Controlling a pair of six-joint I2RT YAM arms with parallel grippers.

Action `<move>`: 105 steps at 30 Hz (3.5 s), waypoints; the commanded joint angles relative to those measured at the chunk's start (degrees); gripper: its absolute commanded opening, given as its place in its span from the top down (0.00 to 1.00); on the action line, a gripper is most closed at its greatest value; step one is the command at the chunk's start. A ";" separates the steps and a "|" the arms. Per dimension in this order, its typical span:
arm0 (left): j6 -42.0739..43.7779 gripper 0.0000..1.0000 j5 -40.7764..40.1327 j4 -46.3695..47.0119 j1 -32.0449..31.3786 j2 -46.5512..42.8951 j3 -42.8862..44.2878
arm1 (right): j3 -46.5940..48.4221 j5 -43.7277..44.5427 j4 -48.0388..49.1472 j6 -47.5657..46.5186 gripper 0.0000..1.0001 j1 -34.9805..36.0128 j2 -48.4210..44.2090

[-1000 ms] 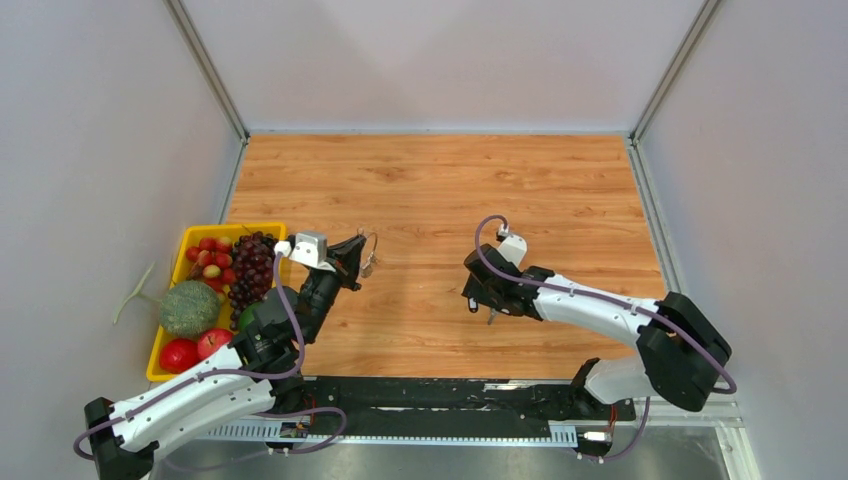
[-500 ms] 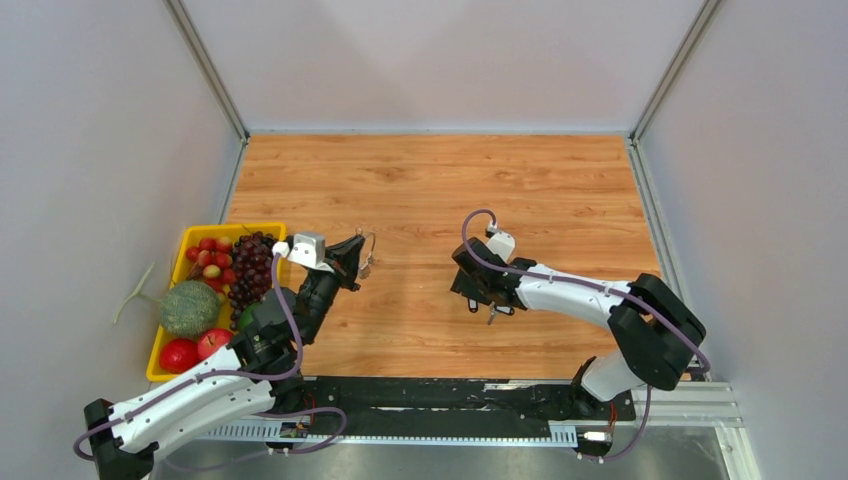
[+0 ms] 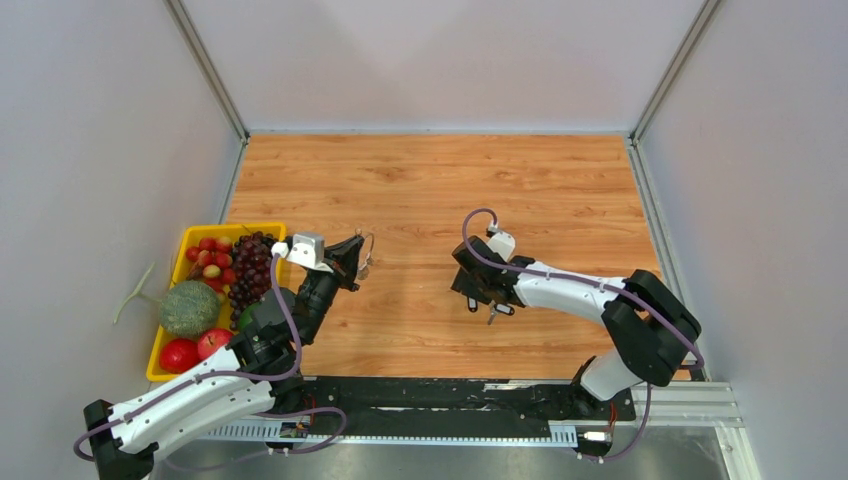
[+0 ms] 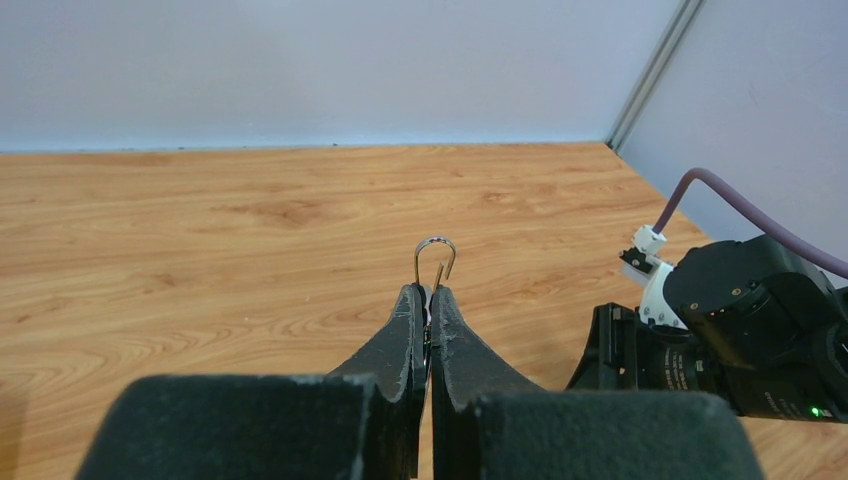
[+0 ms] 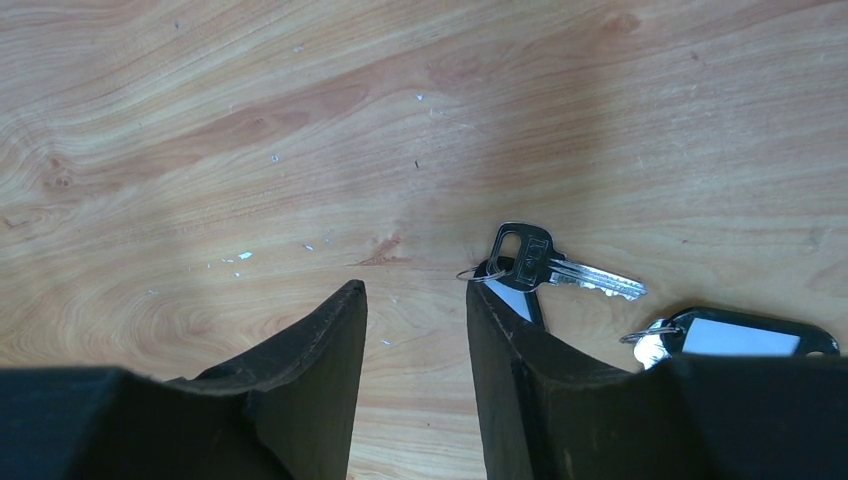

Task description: Put the keys on the keyring

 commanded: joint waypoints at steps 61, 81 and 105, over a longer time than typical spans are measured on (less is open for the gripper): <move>-0.49 1.00 0.48 1.49 0.22 -0.17 -0.12 | -0.25 -6.51 2.37 -2.62 0.61 -4.46 0.94; -0.46 1.00 0.71 1.29 0.21 -0.29 -0.12 | 2.35 -7.60 2.29 -12.75 1.00 -5.16 2.18; -0.65 1.00 1.53 1.42 0.22 0.37 -0.04 | 7.10 0.62 -3.55 -36.29 0.51 -5.16 -3.31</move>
